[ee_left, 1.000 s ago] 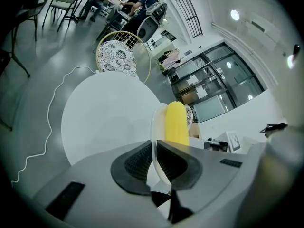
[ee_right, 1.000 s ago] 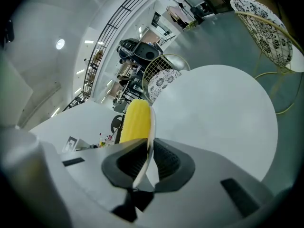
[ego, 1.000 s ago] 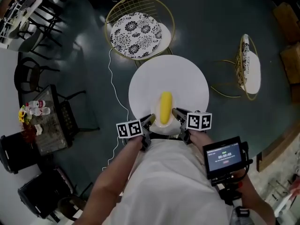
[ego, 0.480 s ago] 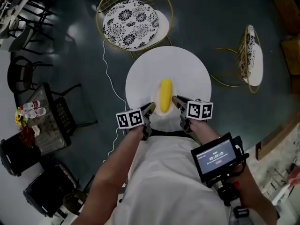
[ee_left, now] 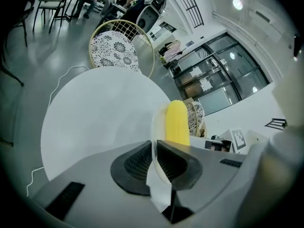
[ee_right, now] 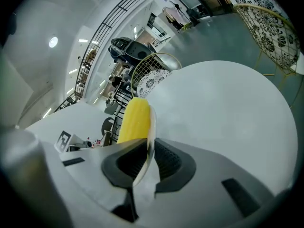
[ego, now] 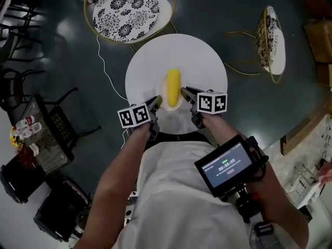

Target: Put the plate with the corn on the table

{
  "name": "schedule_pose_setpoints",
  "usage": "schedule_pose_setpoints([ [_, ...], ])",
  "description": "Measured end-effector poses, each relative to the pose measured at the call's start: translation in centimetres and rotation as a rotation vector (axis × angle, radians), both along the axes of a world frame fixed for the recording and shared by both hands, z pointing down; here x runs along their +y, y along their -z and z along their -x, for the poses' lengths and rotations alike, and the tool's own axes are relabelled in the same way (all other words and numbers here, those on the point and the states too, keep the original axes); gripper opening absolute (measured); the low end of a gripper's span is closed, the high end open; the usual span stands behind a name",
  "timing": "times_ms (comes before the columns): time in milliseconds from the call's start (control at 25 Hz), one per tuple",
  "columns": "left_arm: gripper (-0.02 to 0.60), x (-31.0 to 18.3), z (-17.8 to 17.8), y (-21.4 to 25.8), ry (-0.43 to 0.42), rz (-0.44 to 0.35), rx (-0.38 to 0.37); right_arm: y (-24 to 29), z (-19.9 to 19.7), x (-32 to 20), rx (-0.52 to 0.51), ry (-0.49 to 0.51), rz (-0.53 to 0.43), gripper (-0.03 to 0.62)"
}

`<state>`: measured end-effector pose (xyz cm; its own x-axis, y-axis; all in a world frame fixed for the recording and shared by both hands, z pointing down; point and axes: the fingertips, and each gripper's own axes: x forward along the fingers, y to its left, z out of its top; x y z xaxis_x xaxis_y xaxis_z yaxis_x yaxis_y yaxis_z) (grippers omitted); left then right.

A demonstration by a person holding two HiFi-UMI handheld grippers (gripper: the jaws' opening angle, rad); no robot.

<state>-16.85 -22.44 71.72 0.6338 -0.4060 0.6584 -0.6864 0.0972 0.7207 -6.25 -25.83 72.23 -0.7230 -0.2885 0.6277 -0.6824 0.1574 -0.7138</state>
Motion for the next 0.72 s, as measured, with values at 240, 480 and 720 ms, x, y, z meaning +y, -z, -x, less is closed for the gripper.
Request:
schedule_pose_setpoints([
  [240, 0.035, -1.8, 0.1, -1.0, -0.017, 0.009, -0.032, -1.1, 0.0, -1.8, 0.023, -0.004, -0.009, 0.043],
  [480, 0.037, -3.6, 0.9, -2.5, -0.038, 0.016, -0.083, -2.4, 1.0, -3.7, 0.048, 0.001, -0.019, 0.043],
  [720, 0.037, -4.6, 0.5, -2.5, -0.065, 0.022, -0.132, -2.0, 1.0, -4.8, 0.052, -0.004, -0.027, 0.043],
])
